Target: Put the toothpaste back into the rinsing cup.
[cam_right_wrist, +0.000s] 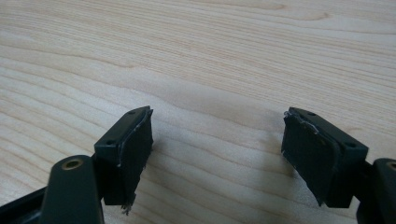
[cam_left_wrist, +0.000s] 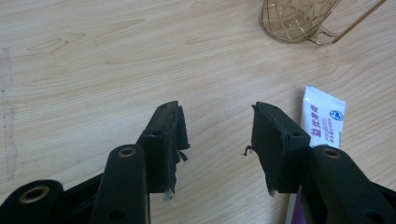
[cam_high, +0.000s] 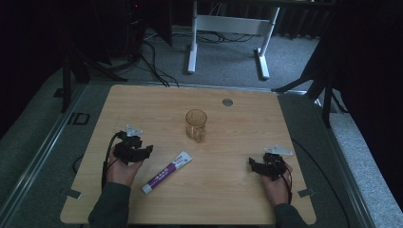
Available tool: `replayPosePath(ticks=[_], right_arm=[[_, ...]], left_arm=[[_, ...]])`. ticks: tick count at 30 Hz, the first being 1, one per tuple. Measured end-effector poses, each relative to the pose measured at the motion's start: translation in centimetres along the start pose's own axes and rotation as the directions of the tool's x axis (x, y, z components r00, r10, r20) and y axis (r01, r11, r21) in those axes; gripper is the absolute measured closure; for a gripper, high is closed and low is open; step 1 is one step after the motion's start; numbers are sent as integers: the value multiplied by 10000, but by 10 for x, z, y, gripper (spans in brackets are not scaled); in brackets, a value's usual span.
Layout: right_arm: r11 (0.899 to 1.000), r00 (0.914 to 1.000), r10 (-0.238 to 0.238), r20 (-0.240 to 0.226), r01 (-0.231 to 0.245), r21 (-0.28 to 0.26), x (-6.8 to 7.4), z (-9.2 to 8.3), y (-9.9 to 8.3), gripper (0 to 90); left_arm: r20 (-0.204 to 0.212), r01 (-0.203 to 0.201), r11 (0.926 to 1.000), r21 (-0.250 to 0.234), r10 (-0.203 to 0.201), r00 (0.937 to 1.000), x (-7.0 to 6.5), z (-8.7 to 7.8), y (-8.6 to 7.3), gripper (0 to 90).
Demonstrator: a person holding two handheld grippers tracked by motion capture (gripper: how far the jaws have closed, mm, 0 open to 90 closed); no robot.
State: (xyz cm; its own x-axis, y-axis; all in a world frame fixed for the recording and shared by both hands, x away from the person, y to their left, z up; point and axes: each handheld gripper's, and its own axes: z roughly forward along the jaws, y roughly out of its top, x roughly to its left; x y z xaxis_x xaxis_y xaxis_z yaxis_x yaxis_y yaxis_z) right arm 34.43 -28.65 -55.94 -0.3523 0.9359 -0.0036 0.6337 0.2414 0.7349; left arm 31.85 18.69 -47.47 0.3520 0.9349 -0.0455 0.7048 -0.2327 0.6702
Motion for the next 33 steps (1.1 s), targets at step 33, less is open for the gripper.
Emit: replayPosePath(ticks=[33], right_arm=[[10000,10000,-5,0,5,1,0,0,0,244]], left_arm=[[540,-526,9959,737,487,9973,-22,4,11,543]])
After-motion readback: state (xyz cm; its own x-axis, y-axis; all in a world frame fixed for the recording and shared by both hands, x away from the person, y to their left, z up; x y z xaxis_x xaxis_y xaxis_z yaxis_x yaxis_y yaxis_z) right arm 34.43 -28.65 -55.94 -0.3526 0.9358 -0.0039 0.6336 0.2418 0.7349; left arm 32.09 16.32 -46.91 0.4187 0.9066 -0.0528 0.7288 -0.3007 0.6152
